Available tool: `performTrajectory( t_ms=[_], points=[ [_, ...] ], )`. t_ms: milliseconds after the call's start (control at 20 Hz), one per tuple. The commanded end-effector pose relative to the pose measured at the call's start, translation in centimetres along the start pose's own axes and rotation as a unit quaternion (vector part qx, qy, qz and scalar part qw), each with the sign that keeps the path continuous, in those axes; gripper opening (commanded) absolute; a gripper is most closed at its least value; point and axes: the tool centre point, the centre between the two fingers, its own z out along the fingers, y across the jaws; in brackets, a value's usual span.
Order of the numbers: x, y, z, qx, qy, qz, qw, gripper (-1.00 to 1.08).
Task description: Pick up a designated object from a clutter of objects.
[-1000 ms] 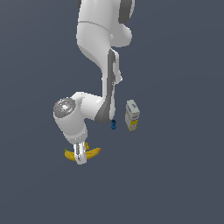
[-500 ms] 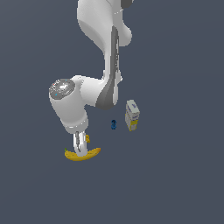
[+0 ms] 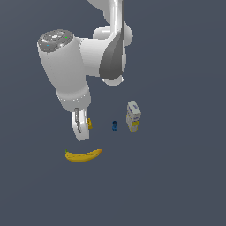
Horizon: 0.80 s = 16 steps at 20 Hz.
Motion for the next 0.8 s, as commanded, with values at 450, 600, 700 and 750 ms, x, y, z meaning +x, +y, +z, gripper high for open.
performTrajectory(
  t_ms=[450, 600, 700, 750],
  points=[
    [-2.6, 0.9, -12.6, -0.007, -0.001, 0.002, 1.0, -1.0],
    [-3.1, 0.9, -15.1, -0.008, -0.002, 0.002, 1.0, -1.0],
    [-3.4, 0.9, -16.4, -0.008, -0.002, 0.002, 1.0, -1.0],
    [-3.5, 0.9, -17.0, -0.009, -0.002, 0.002, 1.0, -1.0]
  ],
)
